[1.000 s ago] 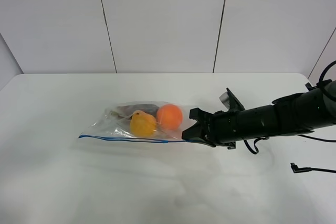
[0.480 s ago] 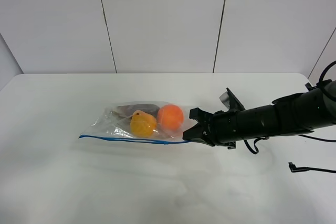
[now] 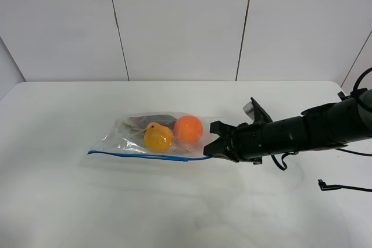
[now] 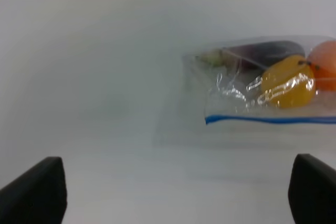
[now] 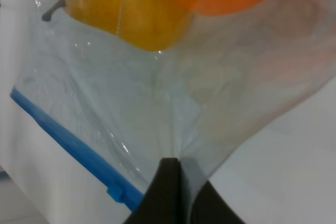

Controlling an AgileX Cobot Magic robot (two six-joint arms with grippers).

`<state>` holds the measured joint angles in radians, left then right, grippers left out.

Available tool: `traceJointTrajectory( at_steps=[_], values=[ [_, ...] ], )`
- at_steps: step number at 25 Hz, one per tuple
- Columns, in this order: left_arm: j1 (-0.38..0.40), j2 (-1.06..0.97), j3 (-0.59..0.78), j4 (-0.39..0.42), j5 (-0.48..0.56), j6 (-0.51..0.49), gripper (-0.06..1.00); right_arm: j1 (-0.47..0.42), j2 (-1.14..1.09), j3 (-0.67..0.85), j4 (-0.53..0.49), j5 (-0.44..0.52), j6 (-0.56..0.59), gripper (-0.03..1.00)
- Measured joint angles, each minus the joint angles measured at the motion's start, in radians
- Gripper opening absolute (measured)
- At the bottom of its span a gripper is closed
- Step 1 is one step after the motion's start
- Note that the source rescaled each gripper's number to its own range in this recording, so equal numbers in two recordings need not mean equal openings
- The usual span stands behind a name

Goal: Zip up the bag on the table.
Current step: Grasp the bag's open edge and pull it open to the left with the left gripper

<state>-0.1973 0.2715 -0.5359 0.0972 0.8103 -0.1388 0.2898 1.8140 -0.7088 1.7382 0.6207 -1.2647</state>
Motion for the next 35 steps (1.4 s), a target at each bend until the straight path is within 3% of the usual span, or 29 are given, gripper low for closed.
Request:
traceJointTrajectory(
  at_steps=[16,20,29,31,35],
  values=[
    [-0.026,0.625,-0.12,-0.001,-0.341,0.096,1.0,0.0,0.0,0.0,0.0,0.007,-0.012,0.0],
    [-0.137,0.661,-0.12,-0.003,-0.358,0.096,1.0,0.0,0.0,0.0,0.0,0.01,-0.023,0.0],
    [-0.542,0.661,-0.12,-0.021,-0.367,0.097,1.0,0.0,0.0,0.0,0.0,0.011,-0.027,0.0],
    [-0.597,0.663,-0.118,-0.022,-0.401,0.109,1.0,0.0,0.0,0.0,0.0,0.011,-0.027,0.0],
    [-0.618,0.729,-0.117,-0.023,-0.499,0.117,1.0,0.0,0.0,0.0,0.0,0.013,-0.028,0.0]
  ],
)
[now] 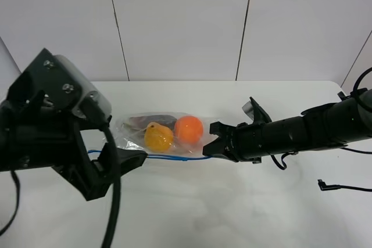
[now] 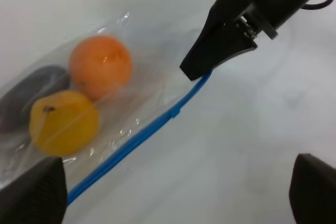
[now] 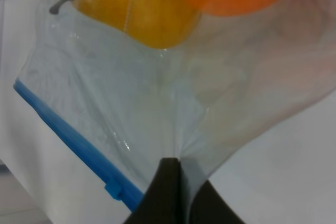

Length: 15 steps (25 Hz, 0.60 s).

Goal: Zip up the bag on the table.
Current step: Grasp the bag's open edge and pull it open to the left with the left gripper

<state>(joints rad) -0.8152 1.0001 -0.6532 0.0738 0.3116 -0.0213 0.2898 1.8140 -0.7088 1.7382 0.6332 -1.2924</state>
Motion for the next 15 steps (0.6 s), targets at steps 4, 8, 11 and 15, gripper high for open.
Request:
traceJointTrajectory(
  at_steps=[4,8,11,15],
  values=[
    [0.0,0.104,0.0,0.0,-0.06,0.007,1.0,0.0,0.0,0.0,0.0,0.001,0.0,0.0],
    [0.0,0.259,0.0,0.0,-0.126,0.057,1.0,0.0,0.0,0.0,-0.003,0.001,0.0,0.0],
    [0.0,0.377,-0.001,0.0,-0.17,0.1,1.0,0.0,0.0,0.0,-0.004,0.001,0.0,0.0],
    [0.0,0.49,-0.047,0.0,-0.179,0.156,0.97,0.0,0.0,0.0,-0.017,0.003,0.0,0.0]
  ],
)
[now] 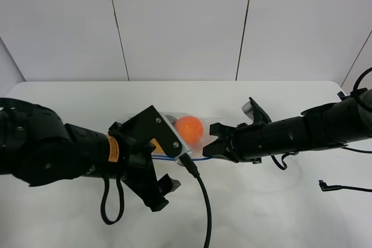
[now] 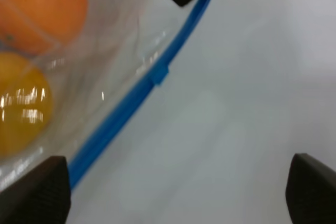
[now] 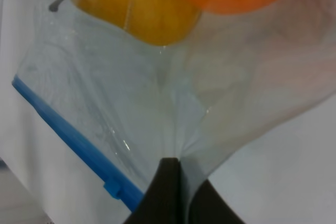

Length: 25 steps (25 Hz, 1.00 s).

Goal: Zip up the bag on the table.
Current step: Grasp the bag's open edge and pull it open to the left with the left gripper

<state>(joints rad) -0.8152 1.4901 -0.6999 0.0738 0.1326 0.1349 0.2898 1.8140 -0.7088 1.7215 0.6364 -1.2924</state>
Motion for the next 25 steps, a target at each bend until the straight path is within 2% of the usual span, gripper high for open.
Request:
traceJointTrajectory(
  at_steps=[11,15,22,25],
  values=[
    [0.0,0.201,-0.15,0.001,-0.02,0.096,0.96,0.0,0.0,0.0,-0.014,0.01,0.006,0.0],
    [0.0,0.236,-0.162,0.003,-0.025,0.104,0.96,0.0,0.0,0.0,-0.015,0.014,0.016,0.0],
    [0.0,0.265,-0.163,0.037,-0.103,0.107,0.95,0.0,0.0,0.0,-0.017,0.03,0.02,0.0],
    [0.0,0.277,-0.163,0.058,-0.106,0.108,0.91,0.0,0.0,0.0,-0.018,0.031,0.02,0.0]
  ],
)
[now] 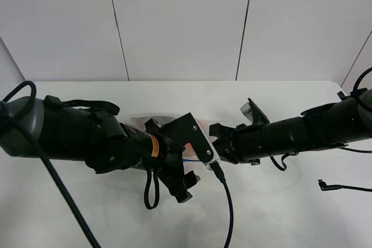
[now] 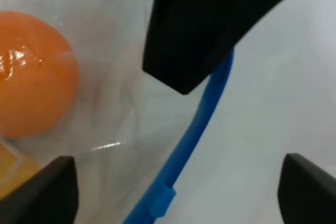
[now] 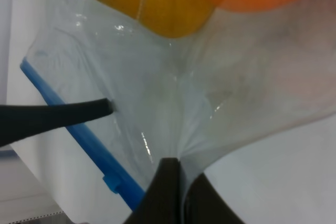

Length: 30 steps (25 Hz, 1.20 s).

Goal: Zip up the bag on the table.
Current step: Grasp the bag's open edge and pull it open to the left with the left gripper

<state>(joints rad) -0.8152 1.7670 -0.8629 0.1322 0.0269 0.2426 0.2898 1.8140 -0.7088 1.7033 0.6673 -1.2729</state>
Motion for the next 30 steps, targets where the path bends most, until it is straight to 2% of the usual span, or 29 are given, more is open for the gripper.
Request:
traceJointTrajectory(
  at_steps=[4,6,11,14,23,30],
  values=[
    [0.0,0.005,-0.001,0.038,-0.001,0.002,0.82,0.0,0.0,0.0,0.0,0.001,0.0,0.0],
    [0.0,0.005,-0.001,0.044,-0.003,0.002,0.74,0.0,0.0,0.0,0.0,0.001,0.0,0.0],
    [0.0,0.005,-0.001,0.045,-0.005,0.002,0.35,0.0,0.0,0.0,0.0,0.001,0.0,0.0],
    [0.0,0.005,-0.001,0.047,-0.005,0.003,0.17,0.0,0.0,0.0,-0.001,0.002,0.0,0.0],
    [0.0,0.005,-0.001,0.047,0.001,0.025,0.01,0.0,0.0,0.0,-0.001,0.002,0.0,0.0],
    [0.005,0.005,-0.001,0.047,0.032,0.088,0.0,0.004,0.0,0.0,-0.001,0.006,0.0,0.0]
  ],
)
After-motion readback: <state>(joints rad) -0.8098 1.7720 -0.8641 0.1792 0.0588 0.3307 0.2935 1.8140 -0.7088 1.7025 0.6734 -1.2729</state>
